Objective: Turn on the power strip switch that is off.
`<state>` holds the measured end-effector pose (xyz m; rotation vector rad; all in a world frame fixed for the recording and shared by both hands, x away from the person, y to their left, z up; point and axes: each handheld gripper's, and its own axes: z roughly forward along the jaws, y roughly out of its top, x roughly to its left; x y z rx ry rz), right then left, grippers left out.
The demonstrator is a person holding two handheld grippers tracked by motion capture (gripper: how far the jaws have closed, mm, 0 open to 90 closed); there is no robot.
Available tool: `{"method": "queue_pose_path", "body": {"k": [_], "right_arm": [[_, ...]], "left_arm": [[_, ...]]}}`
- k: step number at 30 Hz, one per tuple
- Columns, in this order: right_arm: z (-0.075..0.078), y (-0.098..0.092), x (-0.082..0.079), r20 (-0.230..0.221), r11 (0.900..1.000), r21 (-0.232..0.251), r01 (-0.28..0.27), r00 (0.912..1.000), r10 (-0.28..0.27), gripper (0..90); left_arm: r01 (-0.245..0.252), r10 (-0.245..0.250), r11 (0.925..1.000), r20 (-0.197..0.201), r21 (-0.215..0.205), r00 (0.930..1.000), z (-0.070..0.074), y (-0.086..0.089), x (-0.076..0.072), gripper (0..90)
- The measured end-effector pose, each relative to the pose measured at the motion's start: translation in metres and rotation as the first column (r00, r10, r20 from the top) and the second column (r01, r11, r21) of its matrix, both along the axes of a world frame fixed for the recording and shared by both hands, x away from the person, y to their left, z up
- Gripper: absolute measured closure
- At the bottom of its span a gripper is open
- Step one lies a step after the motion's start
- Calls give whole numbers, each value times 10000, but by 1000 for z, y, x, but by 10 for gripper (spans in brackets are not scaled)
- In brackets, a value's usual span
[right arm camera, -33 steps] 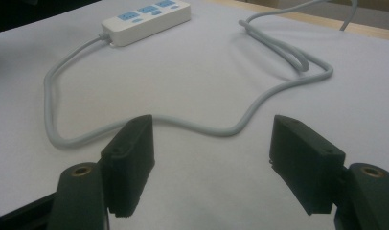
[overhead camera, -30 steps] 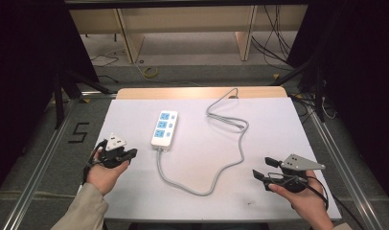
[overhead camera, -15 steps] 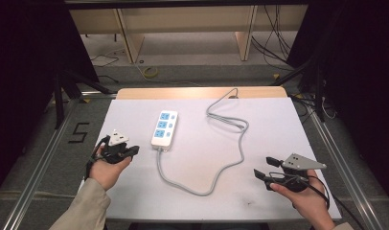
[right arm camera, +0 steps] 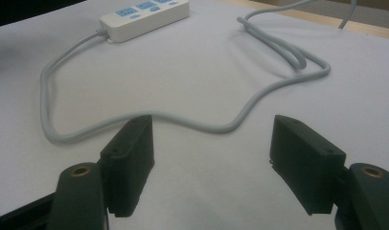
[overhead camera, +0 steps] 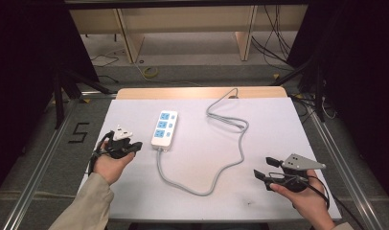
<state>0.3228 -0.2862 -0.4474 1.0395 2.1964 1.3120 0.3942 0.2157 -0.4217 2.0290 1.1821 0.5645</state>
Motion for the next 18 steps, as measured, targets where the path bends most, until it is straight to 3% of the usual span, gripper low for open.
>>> {"method": "queue_pose_path", "body": {"k": [18], "right_arm": [[0,0,0,50,10000,0,0,10000,0,323]], "left_arm": [[101,-101,9999,-81,103,9999,2,-11,17,897]]}}
